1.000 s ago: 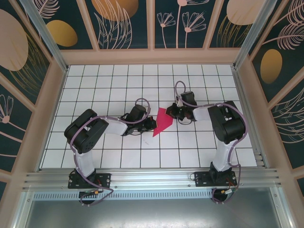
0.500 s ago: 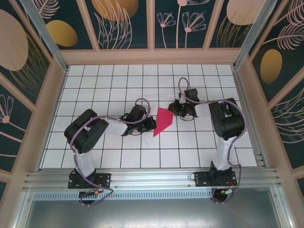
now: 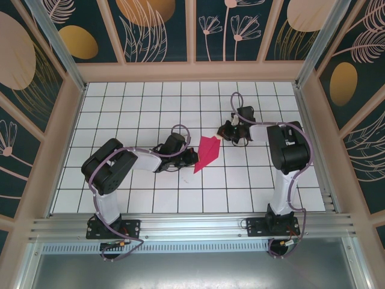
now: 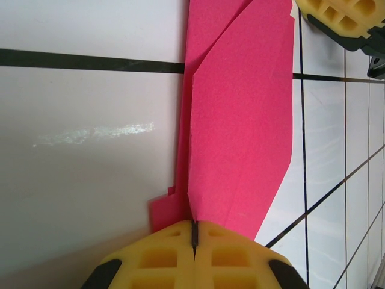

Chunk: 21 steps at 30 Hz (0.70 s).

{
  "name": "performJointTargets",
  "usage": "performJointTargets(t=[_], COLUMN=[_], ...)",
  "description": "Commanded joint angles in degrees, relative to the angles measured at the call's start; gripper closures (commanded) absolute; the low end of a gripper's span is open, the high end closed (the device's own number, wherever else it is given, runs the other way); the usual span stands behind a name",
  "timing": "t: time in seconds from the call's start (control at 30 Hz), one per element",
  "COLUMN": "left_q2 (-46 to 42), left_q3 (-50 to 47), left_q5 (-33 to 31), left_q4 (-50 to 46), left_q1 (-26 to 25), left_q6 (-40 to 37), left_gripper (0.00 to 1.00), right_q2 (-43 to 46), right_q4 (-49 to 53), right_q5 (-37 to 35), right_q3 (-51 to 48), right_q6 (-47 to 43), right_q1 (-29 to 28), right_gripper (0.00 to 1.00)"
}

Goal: Fold a paper plane with a square sheet of paper (pick it up from the middle)
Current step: Fourth fold the wing at the center of the table.

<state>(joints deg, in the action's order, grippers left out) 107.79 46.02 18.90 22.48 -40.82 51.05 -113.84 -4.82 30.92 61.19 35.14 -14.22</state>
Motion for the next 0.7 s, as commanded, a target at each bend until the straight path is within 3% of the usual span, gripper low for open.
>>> performJointTargets(t=[0.0, 0.27, 0.5, 0.67], left_q2=[4.91, 4.26, 2.85, -0.19], left_q3=[-2.34, -1.49, -0.76, -0.49], left_q5=[-6.83, -6.72, -6.32, -7.60], left_q4=[-8.31, -8.43, -8.77, -10.73], left_q1=[-0.31, -0.27, -0.23, -0.30], left_q6=[-1.41, -1.38, -1.46, -2.06], left_gripper=[1.00, 1.00, 1.00, 0.90], right_q2=[2.49, 12.31, 8.52, 5.57], right_q4=[3.40, 2.28, -0.43, -0.82], right_q5=[-2.10, 0.22, -1.58, -2.21], right_q3=[0.99, -4.68, -7.65, -8.24], right_q6=[-2.27, -2.70, -1.13, -1.77], right_q1=[0.52, -5.20, -9.60, -9.91], right_gripper=[0.99, 0.94, 0.96, 1.00])
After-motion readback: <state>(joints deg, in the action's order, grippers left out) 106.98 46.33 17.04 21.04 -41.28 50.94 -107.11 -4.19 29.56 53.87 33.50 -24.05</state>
